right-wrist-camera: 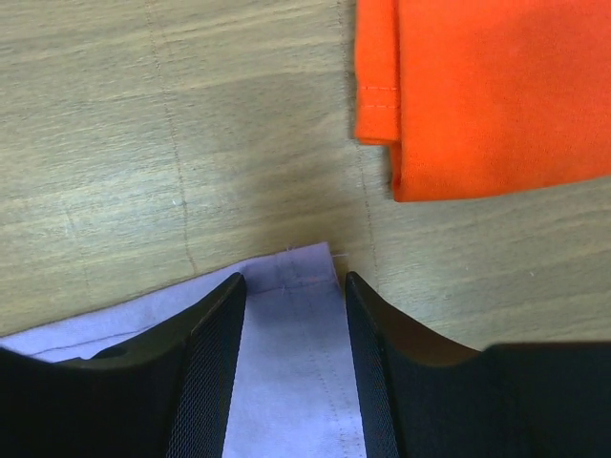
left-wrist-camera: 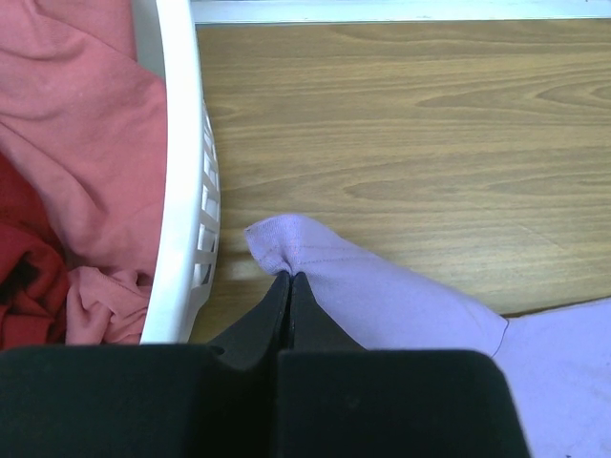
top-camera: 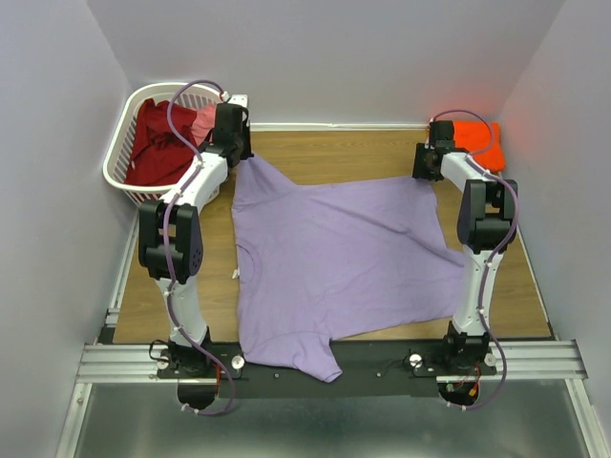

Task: Fold and stack the t-shirts
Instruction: Flatten the tshirt out

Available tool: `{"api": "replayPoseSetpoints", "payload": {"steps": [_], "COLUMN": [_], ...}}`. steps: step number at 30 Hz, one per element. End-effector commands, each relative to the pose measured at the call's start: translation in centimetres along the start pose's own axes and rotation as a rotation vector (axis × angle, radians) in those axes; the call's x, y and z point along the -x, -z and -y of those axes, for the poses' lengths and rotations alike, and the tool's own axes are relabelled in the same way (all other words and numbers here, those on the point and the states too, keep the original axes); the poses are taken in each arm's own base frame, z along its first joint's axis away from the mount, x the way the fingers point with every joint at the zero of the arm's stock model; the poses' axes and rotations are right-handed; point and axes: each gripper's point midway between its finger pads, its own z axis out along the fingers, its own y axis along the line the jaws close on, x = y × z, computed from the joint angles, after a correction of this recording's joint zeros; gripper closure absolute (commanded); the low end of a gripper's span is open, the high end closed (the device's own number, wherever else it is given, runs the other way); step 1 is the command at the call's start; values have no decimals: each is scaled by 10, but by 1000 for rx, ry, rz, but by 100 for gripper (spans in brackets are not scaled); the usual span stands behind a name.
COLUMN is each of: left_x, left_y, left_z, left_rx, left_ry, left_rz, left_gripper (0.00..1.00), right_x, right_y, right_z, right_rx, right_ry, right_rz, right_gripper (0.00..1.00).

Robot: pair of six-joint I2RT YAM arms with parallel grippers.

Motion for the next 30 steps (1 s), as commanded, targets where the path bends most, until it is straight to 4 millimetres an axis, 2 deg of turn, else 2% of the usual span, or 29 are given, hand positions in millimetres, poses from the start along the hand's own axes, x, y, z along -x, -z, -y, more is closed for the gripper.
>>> {"api": "replayPoseSetpoints", "payload": {"steps": [1, 5, 6, 8, 12, 13, 17, 18, 22, 24, 26, 29, 30], "left_x": [7, 7, 6, 5, 2, 2, -4, -5, -13, -16, -11, 4, 15], "left_y": [-2, -1, -1, -1, -3, -4, -8, -10, -22, -31, -35, -27, -19], "left_z": [-3, -5, -6, -6, -6, -5, -1, 0, 14, 23, 37, 51, 55], "left_rx": [26, 35, 37, 42, 40, 35, 22, 18, -22, -38, -53, -75, -86], "left_ry": [-14, -19, -21, -25, -28, -27, -31, -34, -46, -46, -39, -20, -2], "left_rz": [19, 18, 15, 14, 6, 7, -7, -11, -34, -46, -37, 6, 36], "left_gripper": [100, 100, 100, 100, 100, 100, 100, 100, 100, 100, 92, 63, 43], "right_x": [-33, -54, -57, -64, -79, -82, -85, -85, -81, -78, -71, -64, -59], "right_y": [-18, -19, -20, -21, -25, -27, -30, -30, -21, -9, 7, 23, 31], "right_z": [-5, -14, -5, -7, 5, 9, 25, 38, 68, 86, 100, 115, 121], "right_rx": [40, 91, 103, 130, 124, 110, 45, -21, -154, -242, -324, -402, -426], "right_ry": [24, 18, -8, -24, -68, -75, -83, -91, -140, -156, -169, -185, -203], "right_rz": [-87, -136, -148, -171, -218, -227, -231, -227, -207, -188, -158, -126, -107], "right_gripper": [48, 49, 50, 52, 61, 70, 94, 98, 99, 99, 99, 99, 99]}}
